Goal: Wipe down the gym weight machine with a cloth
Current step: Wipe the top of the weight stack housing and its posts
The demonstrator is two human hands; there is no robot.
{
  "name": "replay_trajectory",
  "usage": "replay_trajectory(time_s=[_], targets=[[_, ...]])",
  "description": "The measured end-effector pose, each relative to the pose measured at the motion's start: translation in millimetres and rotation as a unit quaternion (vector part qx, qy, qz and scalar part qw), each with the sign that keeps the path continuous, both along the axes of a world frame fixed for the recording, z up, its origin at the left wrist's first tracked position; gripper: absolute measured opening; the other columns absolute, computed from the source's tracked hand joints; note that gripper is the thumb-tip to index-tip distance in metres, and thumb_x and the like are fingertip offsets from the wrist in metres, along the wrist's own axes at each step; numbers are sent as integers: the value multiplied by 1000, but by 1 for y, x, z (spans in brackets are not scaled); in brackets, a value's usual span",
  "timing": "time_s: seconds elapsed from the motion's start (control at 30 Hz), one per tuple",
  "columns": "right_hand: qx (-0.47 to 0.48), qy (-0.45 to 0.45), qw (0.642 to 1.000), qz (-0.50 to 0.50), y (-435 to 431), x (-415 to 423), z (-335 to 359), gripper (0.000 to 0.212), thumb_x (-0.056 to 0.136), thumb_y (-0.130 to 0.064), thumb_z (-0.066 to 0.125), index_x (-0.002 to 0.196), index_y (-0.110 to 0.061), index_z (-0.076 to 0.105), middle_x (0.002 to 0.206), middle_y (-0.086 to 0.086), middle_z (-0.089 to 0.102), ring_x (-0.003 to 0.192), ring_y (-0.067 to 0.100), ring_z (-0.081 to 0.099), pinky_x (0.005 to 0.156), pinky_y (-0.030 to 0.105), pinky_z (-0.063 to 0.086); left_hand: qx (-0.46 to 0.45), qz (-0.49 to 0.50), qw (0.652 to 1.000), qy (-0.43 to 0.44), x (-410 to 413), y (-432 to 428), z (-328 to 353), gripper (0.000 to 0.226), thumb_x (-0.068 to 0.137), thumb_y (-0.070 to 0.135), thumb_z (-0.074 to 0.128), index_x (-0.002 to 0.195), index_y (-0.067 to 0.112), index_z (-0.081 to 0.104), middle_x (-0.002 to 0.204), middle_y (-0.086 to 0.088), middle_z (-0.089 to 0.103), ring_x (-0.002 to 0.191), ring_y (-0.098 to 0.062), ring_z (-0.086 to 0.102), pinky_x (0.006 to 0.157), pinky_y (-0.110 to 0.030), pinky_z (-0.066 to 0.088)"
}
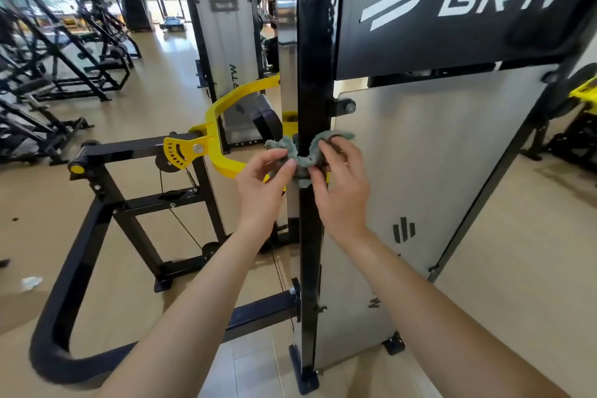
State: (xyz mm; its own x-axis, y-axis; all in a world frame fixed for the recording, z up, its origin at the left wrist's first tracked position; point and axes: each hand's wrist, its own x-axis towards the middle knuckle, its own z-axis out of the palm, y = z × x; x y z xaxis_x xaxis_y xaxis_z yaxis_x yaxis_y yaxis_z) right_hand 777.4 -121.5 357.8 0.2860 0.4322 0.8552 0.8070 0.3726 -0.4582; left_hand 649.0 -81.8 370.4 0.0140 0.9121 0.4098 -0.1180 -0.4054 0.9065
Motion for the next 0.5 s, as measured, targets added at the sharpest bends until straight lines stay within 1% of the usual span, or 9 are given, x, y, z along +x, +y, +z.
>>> replay_trajectory(time_s=[0.07, 0.13, 0.2, 0.33, 0.43, 0.5], targets=[[4, 9, 1000, 1, 0, 0, 3, 42, 89, -3, 72, 130, 1, 62, 130, 16, 57, 123, 6, 48, 106, 19, 44, -10, 2, 1000, 0, 2, 0, -2, 19, 90, 13, 75, 108, 13, 73, 104, 6, 74, 101, -8, 70, 87, -24, 57], [4, 15, 1000, 5, 0, -1, 0, 41, 89, -1, 71, 129, 1, 63, 128, 16, 58, 120, 12, 54, 105, 19, 45, -20, 5, 1000, 11, 4, -2, -7, 16, 90, 16, 75, 106, 18, 73, 103, 7, 74, 101, -9, 70, 89, -28, 58], [-3, 18, 1000, 12, -2, -1, -9, 38, 90, 1, 70, 128, 1, 64, 125, 16, 59, 114, 18, 59, 103, 20, 47, -25, 8, 999, 22, 5, -6, -15, 16, 90, 15, 75, 105, 21, 73, 101, 10, 75, 101, -8, 70, 89, -27, 58], [-20, 27, 999, 34, -7, 1, -30, 36, 90, 2, 70, 125, 2, 65, 124, 16, 60, 108, 20, 62, 101, 22, 50, -43, 16, 998, 39, 6, -16, -29, 18, 89, 13, 76, 104, 24, 72, 101, 12, 75, 100, -7, 71, 86, -23, 58], [-34, 21, 997, 61, -10, 6, -34, 37, 90, 1, 69, 127, 1, 64, 127, 16, 58, 109, 21, 63, 99, 30, 53, -54, 33, 997, 36, 10, -22, -31, 19, 89, 10, 75, 105, 19, 72, 101, 9, 75, 100, -9, 71, 82, -21, 58], [-31, -6, 998, 63, -6, 8, -29, 37, 91, 0, 68, 128, 2, 63, 128, 17, 58, 112, 25, 62, 98, 35, 54, -54, 46, 997, 35, 9, -21, -28, 19, 89, 11, 75, 107, 17, 73, 104, 3, 75, 101, -12, 71, 85, -27, 60]])
